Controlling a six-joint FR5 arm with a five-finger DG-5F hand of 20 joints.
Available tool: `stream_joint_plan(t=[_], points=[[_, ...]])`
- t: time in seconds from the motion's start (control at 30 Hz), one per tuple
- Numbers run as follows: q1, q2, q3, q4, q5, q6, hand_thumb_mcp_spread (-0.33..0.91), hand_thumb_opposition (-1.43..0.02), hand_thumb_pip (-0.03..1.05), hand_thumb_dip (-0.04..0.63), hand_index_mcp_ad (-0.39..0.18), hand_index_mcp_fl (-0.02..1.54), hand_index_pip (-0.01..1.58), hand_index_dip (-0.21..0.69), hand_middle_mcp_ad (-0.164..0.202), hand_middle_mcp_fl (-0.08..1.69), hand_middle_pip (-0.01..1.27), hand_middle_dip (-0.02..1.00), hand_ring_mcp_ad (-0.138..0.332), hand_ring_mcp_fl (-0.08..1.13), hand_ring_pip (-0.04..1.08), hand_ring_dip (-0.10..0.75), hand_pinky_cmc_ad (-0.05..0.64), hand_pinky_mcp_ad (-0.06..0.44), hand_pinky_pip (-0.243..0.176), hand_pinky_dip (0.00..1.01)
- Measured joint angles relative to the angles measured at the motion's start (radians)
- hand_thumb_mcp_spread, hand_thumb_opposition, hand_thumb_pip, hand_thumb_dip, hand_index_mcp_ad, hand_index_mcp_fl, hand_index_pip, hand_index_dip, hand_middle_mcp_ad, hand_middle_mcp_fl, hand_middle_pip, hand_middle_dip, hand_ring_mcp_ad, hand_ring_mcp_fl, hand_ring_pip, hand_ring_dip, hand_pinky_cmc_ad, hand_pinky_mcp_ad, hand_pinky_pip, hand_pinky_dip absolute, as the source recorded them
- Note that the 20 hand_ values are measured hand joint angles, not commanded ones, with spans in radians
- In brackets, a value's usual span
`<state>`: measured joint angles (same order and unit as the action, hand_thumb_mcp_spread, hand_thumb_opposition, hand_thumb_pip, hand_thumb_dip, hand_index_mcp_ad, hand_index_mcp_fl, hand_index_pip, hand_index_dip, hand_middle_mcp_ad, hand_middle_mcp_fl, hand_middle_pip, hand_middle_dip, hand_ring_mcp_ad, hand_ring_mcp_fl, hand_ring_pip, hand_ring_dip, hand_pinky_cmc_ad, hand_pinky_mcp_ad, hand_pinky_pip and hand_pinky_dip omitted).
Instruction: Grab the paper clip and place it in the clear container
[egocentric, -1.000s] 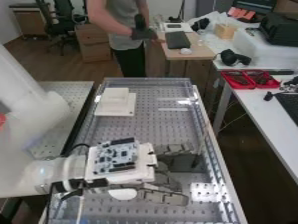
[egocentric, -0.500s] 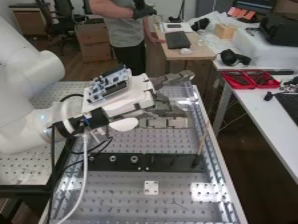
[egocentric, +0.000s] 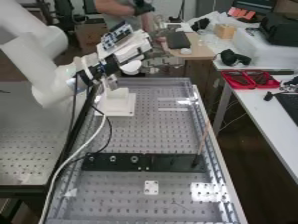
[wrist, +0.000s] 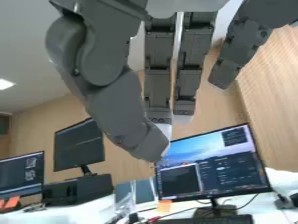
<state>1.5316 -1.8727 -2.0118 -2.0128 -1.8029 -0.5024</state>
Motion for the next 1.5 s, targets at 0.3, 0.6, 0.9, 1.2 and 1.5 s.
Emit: stream_joint_plan(t=[0.3,0.6,0.9,1.2,1.5], points=[[0.133,-0.043,0.001,0.018,0.117,0.009,0.66,-1.11,0.72,0.298,-0.188,0.05,0.34,-0.187,-0.002,0.85,0.86,0.68,0.021,0.65,0.14,0.497,0.494,0.264,0.099,0.19],[0.185,-0.139,0.063,-0.003,0.178,0.014,0.66,-1.12,0.72,0.298,-0.187,0.05,0.34,-0.187,-0.002,0.85,0.86,0.68,0.019,0.67,0.14,0.497,0.496,0.264,0.099,0.19],[0.219,-0.233,0.146,-0.065,0.220,0.010,0.67,-1.12,0.72,0.298,-0.187,0.05,0.34,-0.187,-0.002,0.85,0.86,0.68,0.019,0.66,0.15,0.497,0.496,0.265,0.099,0.19],[0.246,-0.290,0.215,-0.151,0.228,0.004,0.67,-1.12,0.72,0.298,-0.187,0.06,0.37,-0.187,-0.002,0.85,0.86,0.68,0.019,0.65,0.16,0.501,0.496,0.264,0.099,0.19],[0.262,-0.324,0.254,-0.210,0.216,0.003,0.67,-1.12,0.72,0.298,-0.187,0.05,0.39,-0.187,0.005,0.85,0.86,0.68,0.021,0.65,0.17,0.497,0.496,0.264,0.099,0.19]])
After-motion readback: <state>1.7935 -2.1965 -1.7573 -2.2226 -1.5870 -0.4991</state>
